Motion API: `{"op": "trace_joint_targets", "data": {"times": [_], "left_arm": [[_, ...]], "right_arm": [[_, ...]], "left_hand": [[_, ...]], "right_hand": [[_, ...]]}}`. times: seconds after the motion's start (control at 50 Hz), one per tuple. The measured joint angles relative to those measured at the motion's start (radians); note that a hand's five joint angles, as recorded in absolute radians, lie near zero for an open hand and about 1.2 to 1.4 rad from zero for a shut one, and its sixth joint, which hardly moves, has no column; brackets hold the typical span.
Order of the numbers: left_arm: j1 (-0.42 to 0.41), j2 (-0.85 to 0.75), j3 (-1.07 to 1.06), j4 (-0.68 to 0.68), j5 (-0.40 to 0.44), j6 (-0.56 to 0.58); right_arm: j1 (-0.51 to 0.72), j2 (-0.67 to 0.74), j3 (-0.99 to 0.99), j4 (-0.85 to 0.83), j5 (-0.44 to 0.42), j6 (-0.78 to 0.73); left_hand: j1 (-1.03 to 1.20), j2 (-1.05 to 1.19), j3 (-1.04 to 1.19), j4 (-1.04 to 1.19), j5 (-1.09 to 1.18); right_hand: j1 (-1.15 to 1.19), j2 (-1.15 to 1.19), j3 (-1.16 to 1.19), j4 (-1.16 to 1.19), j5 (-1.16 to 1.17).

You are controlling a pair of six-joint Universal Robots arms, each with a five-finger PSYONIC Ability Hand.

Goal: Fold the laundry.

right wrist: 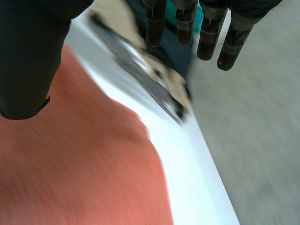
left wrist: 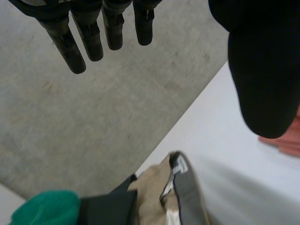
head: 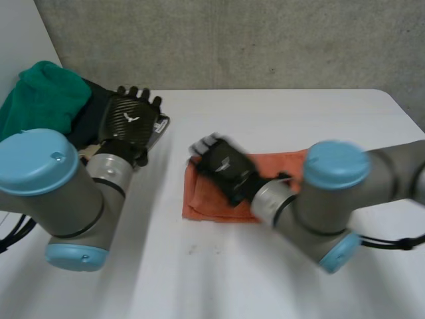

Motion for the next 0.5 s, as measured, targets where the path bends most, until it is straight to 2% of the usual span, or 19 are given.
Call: {"op": "trace_joint_targets", "data": {"times": [0.02,0.1,0.12,0.16,0.18,0.22,0.26,0.32,0.36,0.4,0.42,0.44,0.5], "left_arm": [[-0.023,-0.018,0.026,0.001,0.0,0.0],[-0.078,-0.059,0.08,0.001,-0.001,0.0],[-0.078,-0.059,0.08,0.001,-0.001,0.0],[-0.109,-0.082,0.104,0.001,-0.001,0.0],[-0.129,-0.097,0.117,0.0,-0.001,0.0],[-0.149,-0.115,0.127,0.0,-0.001,0.0],[-0.164,-0.129,0.133,0.0,-0.002,0.0],[-0.171,-0.137,0.134,0.0,-0.002,0.0],[-0.177,-0.147,0.134,0.0,-0.003,0.0],[-0.177,-0.15,0.131,0.0,-0.005,0.0],[-0.177,-0.15,0.13,0.0,-0.005,0.0],[-0.176,-0.149,0.126,-0.001,-0.006,0.0],[-0.174,-0.141,0.116,-0.004,-0.008,0.0]], "right_arm": [[-0.048,-0.048,0.027,0.008,0.037,0.09],[-0.191,-0.17,0.119,0.058,0.097,0.32],[-0.191,-0.17,0.119,0.058,0.097,0.32],[-0.272,-0.211,0.173,0.094,0.106,0.38],[-0.331,-0.225,0.211,0.115,0.107,0.382],[-0.374,-0.228,0.238,0.128,0.105,0.364],[-0.447,-0.212,0.282,0.142,0.101,0.284],[-0.477,-0.197,0.298,0.145,0.099,0.238],[-0.511,-0.154,0.311,0.146,0.097,0.156],[-0.523,-0.114,0.306,0.143,0.099,0.106],[-0.524,-0.109,0.304,0.143,0.1,0.101],[-0.525,-0.095,0.295,0.139,0.102,0.089],[-0.519,-0.08,0.271,0.13,0.115,0.084]], "left_hand": [[0.0,0.0,0.0,0.0,0.0],[0.0,0.0,0.0,0.0,0.0],[0.0,0.0,0.0,0.0,0.0],[0.0,0.0,0.0,0.0,0.0],[0.0,0.0,0.0,0.0,0.0],[0.0,0.0,0.0,0.0,0.0],[0.0,0.0,0.0,0.0,0.0],[0.0,0.0,0.0,0.0,0.0],[0.0,0.0,0.0,0.0,0.0],[0.0,0.0,0.0,0.0,0.0],[0.0,0.0,0.0,0.0,0.0],[0.0,0.0,0.0,0.0,0.0],[0.0,0.0,0.0,0.0,0.0]], "right_hand": [[0.0,0.0,0.0,0.0,0.0],[0.0,0.0,0.0,0.0,0.0],[0.0,0.0,0.0,0.0,0.0],[0.0,0.0,0.0,0.0,0.0],[0.0,0.0,0.0,0.0,0.0],[0.0,-0.029,0.031,0.03,0.03],[0.005,-0.019,0.041,0.032,0.017],[0.016,0.026,0.048,0.035,0.025],[0.207,0.237,0.228,0.205,0.195],[0.569,0.639,0.633,0.608,0.569],[0.569,0.639,0.633,0.608,0.569],[0.647,0.879,0.864,0.841,0.782],[0.652,0.959,0.97,0.947,0.862]]}}
